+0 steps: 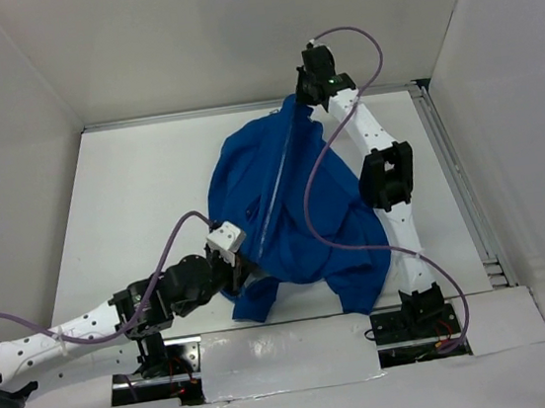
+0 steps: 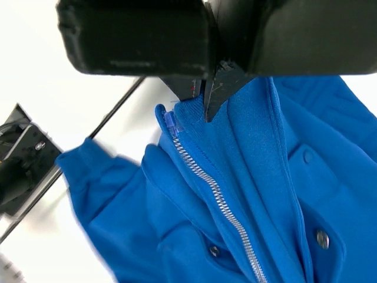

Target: Zip up the jacket

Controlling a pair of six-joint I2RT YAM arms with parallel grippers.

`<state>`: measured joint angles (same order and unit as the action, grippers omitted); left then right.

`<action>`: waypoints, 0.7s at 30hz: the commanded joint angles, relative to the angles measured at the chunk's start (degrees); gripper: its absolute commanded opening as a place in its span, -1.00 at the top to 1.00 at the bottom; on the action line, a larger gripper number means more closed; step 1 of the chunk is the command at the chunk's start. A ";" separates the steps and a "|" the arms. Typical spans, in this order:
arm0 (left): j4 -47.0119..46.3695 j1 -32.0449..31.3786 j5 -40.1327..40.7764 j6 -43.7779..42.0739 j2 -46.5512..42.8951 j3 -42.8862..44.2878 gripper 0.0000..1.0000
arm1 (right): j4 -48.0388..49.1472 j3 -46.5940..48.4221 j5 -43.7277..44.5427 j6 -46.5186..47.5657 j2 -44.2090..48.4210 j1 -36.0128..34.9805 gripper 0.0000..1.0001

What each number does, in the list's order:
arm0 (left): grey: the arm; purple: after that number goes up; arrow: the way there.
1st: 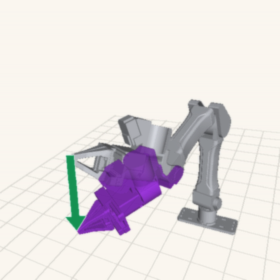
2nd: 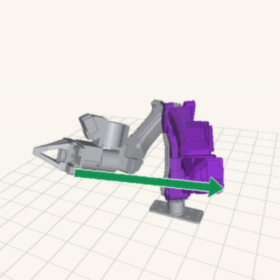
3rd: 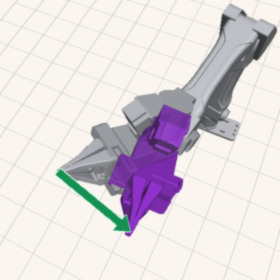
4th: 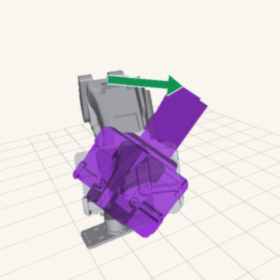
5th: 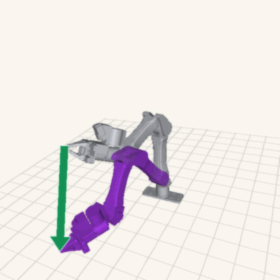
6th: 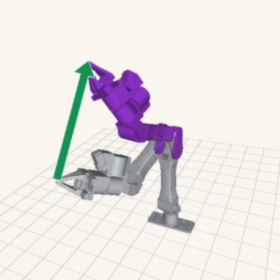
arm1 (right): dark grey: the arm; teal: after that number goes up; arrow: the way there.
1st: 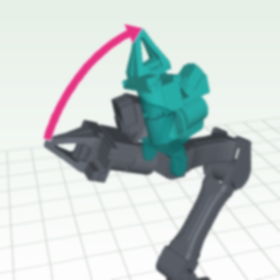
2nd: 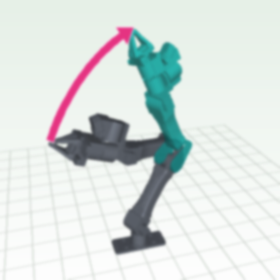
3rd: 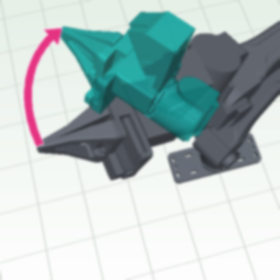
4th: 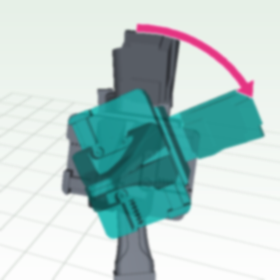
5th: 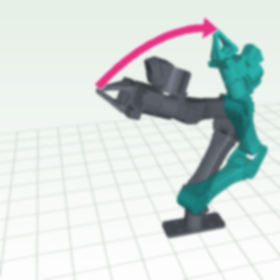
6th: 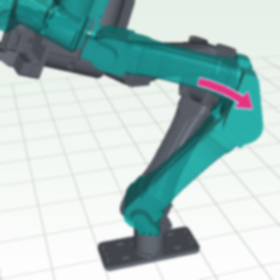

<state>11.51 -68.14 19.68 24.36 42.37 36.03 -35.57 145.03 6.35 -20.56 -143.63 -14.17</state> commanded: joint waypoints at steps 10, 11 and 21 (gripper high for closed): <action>26.85 -3.32 -3.87 32.92 -0.61 3.15 -0.99 | 18.36 -3.96 -0.46 18.18 11.17 1.08 -0.99; 28.64 -3.23 -3.43 34.77 -1.32 3.86 -0.98 | 17.39 -4.40 -0.11 17.31 13.10 0.73 -0.99; 43.59 -3.23 -1.41 45.06 -4.85 14.57 -0.99 | 6.58 -26.69 -3.83 -2.03 39.55 7.75 -0.99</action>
<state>50.00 -71.18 16.40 64.93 36.45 46.04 -25.82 123.90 0.23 -16.97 -112.88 -9.61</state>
